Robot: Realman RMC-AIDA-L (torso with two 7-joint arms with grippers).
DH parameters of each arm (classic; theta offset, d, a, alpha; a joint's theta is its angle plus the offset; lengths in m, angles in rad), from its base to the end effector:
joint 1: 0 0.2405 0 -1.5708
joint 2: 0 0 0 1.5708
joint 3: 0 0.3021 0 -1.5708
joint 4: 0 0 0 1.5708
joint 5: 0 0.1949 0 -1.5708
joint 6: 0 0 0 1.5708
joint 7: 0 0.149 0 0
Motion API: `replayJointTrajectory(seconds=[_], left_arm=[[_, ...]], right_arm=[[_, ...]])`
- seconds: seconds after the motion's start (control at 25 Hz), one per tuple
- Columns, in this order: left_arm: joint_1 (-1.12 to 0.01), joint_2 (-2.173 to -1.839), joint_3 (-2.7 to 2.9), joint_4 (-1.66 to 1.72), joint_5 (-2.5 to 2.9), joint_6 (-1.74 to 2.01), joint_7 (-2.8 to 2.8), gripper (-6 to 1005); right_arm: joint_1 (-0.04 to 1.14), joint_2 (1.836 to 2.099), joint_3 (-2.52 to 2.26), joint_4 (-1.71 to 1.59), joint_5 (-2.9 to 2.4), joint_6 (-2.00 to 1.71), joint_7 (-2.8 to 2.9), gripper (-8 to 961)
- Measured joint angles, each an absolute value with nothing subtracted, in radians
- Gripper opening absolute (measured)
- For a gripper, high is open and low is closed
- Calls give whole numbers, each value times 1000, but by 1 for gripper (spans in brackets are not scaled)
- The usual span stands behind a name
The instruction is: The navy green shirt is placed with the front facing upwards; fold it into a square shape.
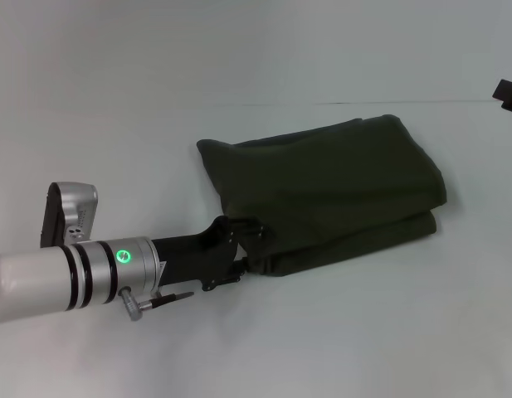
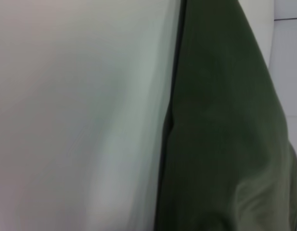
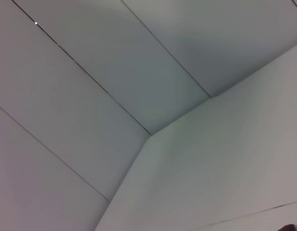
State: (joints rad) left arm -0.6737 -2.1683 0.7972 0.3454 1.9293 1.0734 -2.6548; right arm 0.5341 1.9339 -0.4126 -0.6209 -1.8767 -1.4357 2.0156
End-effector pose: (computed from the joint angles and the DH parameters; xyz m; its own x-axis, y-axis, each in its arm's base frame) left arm -0.2684 0.3668 -0.1245 -0.4039 0.8616 0.3074 0.8822 0.2779 0.3802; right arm 0.3284 0.3855 0.0853 0.1866 -0.5685 -0.8012 -0.9213 -0.3844 0.0582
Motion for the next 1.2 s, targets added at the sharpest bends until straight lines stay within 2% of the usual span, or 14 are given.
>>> replayJointTrajectory(seconds=[0.24,0.48,0.56,0.8,1.2], left_arm=[[-669,-2166,809,347,1930,1071,-2654,667],[-665,-2166,811,347,1932,1078,-2635,435],[-659,-2166,811,350,1932,1084,-2627,195],[-611,-2161,809,395,1932,1139,-2578,33],[-458,-2117,704,534,2001,1233,-2569,38]], right_arm=[[529,1934,-413,-616,-1860,-1441,2017,489],[526,1934,-413,-612,-1854,-1442,2023,489],[526,1935,-413,-612,-1854,-1442,2024,490],[526,1939,-413,-612,-1854,-1443,2028,490],[525,1954,-416,-609,-1854,-1443,2044,489]])
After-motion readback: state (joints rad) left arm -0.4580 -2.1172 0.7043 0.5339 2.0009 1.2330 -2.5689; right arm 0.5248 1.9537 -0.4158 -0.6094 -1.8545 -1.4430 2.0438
